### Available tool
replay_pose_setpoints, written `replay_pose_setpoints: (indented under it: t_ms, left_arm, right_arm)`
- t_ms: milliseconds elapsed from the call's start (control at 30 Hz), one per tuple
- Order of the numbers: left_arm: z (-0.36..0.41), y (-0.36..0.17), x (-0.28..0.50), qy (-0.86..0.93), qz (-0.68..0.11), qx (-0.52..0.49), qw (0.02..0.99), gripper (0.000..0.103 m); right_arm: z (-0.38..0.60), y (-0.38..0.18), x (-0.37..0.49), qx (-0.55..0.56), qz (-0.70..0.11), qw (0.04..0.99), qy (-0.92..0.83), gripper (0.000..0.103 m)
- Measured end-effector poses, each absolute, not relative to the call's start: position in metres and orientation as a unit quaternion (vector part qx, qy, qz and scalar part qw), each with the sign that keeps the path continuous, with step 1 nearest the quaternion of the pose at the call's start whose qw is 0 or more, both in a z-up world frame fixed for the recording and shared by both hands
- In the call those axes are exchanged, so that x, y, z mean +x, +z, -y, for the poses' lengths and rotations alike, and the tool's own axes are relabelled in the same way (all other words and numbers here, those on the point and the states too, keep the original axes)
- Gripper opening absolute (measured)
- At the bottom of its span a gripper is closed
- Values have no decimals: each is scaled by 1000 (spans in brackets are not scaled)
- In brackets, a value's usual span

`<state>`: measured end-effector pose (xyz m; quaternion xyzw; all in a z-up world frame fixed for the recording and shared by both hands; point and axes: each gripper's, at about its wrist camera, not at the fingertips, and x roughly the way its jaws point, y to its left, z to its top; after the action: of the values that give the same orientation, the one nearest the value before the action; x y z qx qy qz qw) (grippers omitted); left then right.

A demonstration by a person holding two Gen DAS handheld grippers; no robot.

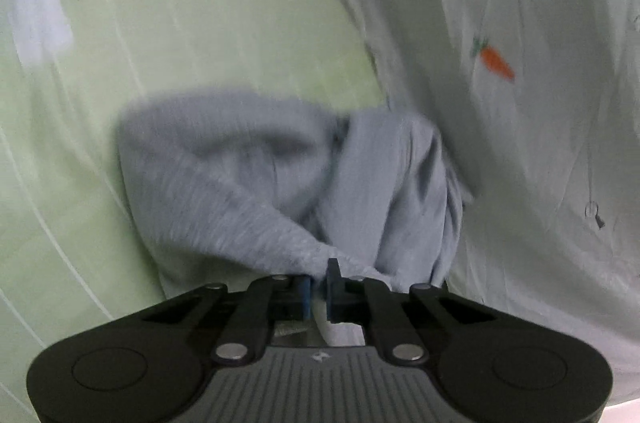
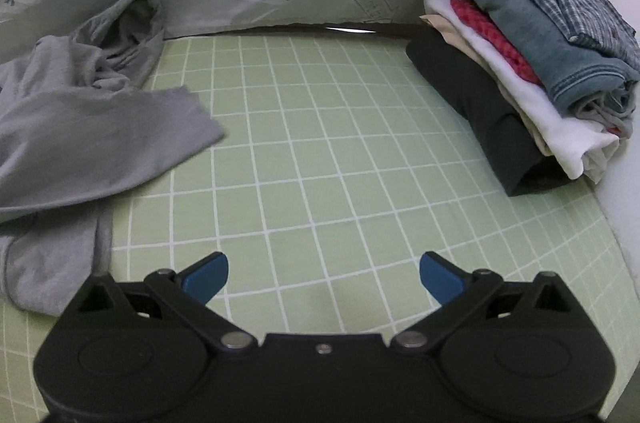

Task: Fold clothes

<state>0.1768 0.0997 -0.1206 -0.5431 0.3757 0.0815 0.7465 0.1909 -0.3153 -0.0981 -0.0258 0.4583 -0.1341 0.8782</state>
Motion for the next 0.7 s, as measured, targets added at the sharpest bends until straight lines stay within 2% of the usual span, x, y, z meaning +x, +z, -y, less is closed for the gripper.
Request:
replay_pose_setpoints:
  t_ms: [300,433,467,500,600,700]
  left_arm:
    - [-230,-73,150,242,-262,-472,806,6]
    - [-261,-75,147,277,-261,-481,790,8]
    - [-263,-77,148,280,-266,-482,787,12]
    - [-258,-82,151,277,-276,-476,788,23]
    - [-241,-95,144,268,-304,-469,785,43]
    - [-221,-110,136,245,-327,-494,768,51]
  right_arm:
    - [310,-92,194,-20,-449,884,-131,103]
    - [303,-84,204,-3,-432,895,-113,103]
    - [300,-82,208,4,-427,898,-107,103]
    - [297,-80,212,12,-422,901,-101,103]
    - [286,-76,228,31,-413,907,-77,100]
    - [271,-74,248,53,-410,909,-45,95]
